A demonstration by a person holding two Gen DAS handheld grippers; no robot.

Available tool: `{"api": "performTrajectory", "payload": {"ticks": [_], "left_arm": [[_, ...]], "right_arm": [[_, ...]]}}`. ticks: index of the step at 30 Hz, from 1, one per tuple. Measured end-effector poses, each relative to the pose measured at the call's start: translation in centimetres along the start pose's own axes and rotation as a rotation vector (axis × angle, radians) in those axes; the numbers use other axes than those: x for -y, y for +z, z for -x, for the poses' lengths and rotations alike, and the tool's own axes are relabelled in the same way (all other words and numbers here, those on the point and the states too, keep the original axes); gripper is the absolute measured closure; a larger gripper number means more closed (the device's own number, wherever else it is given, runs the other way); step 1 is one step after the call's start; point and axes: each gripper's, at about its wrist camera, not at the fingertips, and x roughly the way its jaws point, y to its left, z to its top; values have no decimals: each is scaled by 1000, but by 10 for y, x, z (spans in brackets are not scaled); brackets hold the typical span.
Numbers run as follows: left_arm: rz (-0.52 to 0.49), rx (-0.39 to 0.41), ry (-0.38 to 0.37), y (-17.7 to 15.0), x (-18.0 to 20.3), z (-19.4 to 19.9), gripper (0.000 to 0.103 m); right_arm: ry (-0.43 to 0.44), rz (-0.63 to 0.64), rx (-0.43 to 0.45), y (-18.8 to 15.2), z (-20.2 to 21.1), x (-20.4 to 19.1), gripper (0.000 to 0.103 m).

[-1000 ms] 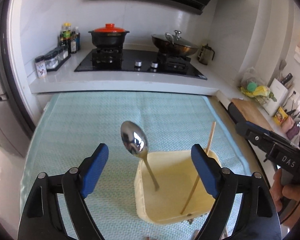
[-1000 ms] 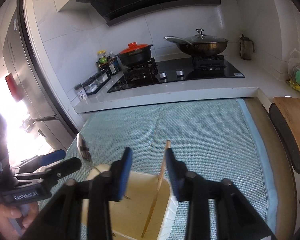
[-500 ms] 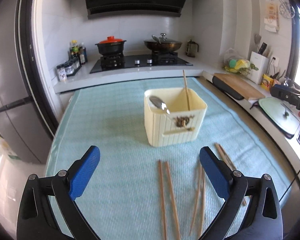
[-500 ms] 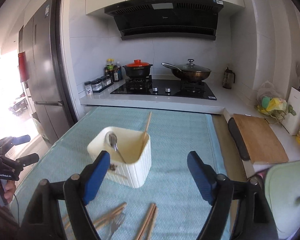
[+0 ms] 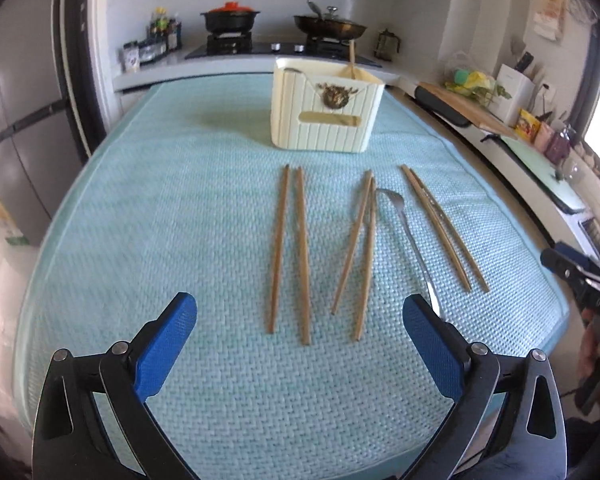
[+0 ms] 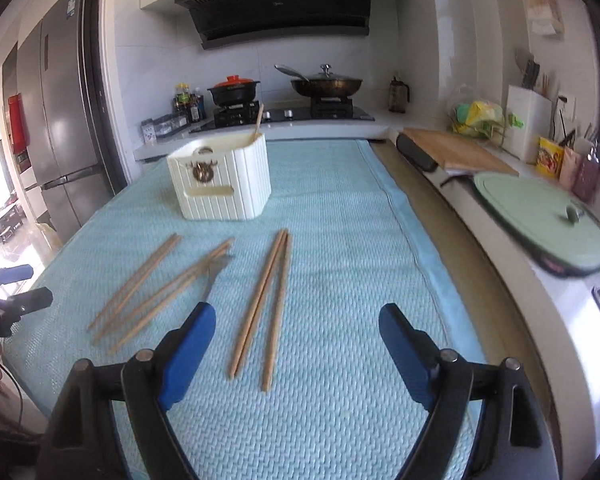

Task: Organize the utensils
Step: 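Withdraw both tools from the caddy back over the remaining utensils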

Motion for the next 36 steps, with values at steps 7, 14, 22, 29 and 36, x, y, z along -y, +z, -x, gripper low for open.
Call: {"api": "performTrajectory", "payload": {"ticks": [7,14,22,29,36], "left_arm": [[47,-33,81,-10,-20,-16,0],[69,-51,77,-12,-35,-25,1],[78,-91,54,6,-44,-53,1],[-18,-116,74,38,-42,-84,1],[-109,-166,80,54,-34,-121,1]], "right_arm": [[-55,13,-66,-15,-9,1,17],[-24,-39,-86,-6,-29,5,25],[-3,-62,-121,-3,-44,6,40],[6,-18,-117,12,-52,2,46],[50,24,-147,38,-89,0,52]]}}
